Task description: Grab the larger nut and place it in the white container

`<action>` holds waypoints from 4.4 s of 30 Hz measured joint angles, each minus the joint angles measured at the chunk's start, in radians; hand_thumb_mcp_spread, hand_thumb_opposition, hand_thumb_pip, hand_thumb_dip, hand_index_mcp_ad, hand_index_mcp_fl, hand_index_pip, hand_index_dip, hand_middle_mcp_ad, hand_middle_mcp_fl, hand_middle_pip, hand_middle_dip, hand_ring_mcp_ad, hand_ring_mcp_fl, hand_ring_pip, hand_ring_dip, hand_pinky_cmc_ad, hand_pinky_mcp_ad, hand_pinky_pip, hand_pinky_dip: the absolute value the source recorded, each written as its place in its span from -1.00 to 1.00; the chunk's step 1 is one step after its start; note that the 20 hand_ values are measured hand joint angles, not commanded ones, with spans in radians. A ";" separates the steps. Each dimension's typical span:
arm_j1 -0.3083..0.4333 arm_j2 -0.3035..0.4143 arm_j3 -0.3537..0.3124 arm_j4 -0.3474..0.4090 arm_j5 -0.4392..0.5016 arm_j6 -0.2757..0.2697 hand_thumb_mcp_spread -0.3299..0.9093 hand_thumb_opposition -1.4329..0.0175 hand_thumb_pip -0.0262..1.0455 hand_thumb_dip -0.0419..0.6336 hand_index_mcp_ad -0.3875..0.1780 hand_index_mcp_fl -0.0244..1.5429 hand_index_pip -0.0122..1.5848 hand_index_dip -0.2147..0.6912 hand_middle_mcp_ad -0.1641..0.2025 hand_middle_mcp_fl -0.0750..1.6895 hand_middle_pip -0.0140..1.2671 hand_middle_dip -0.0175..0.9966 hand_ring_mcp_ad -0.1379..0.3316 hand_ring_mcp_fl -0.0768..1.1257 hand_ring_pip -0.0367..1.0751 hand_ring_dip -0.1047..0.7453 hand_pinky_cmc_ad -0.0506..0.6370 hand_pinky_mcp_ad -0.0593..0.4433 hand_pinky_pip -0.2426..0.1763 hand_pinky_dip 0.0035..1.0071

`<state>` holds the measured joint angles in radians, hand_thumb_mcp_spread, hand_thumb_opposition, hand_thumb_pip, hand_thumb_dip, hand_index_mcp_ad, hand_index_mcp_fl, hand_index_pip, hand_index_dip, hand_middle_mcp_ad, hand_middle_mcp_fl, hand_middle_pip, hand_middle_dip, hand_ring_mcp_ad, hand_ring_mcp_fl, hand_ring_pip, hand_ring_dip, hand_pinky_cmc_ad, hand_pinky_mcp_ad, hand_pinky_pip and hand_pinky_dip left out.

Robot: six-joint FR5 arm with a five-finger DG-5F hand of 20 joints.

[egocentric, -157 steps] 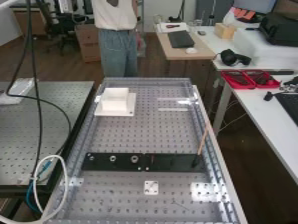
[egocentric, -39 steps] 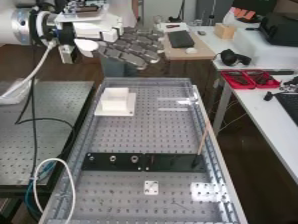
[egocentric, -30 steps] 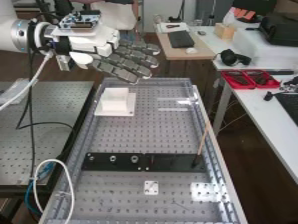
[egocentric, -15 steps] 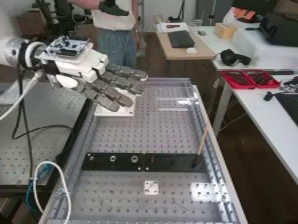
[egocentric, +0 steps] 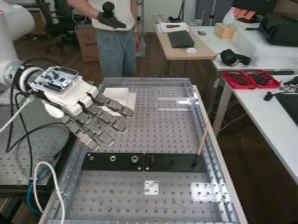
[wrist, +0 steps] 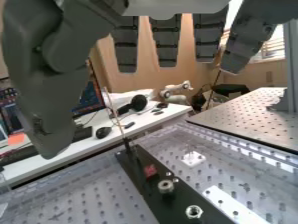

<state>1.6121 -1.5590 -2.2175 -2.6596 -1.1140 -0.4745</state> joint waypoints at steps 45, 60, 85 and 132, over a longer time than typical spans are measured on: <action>-0.227 -0.293 0.019 0.272 -0.274 -0.184 0.10 -0.23 0.23 -0.13 -0.12 -0.96 0.79 0.07 0.51 -0.89 -0.76 -0.69 0.42 -0.85 -0.80 -0.77 0.39 0.35 -0.43 -0.58; -0.215 -0.318 0.016 0.263 -0.287 -0.210 0.09 -0.20 0.22 -0.18 -0.12 -0.96 0.86 0.35 0.51 -0.90 -0.77 -0.68 0.42 -0.85 -0.80 -0.77 0.39 0.35 -0.43 -0.58; -0.249 -0.326 0.039 0.253 -0.343 -0.247 0.11 -0.19 0.17 -0.22 -0.12 -0.96 0.87 0.26 0.51 -0.90 -0.77 -0.66 0.34 -0.85 -0.80 -0.72 0.39 0.35 -0.43 -0.58; -0.276 -0.361 0.060 0.261 -0.421 -0.305 0.15 -0.20 0.17 -0.21 -0.12 -0.86 0.90 0.01 0.44 -0.87 -0.76 -0.62 0.29 -0.85 -0.78 -0.71 0.37 0.35 -0.35 -0.59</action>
<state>1.3360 -1.9204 -2.1578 -2.3988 -1.5354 -0.7790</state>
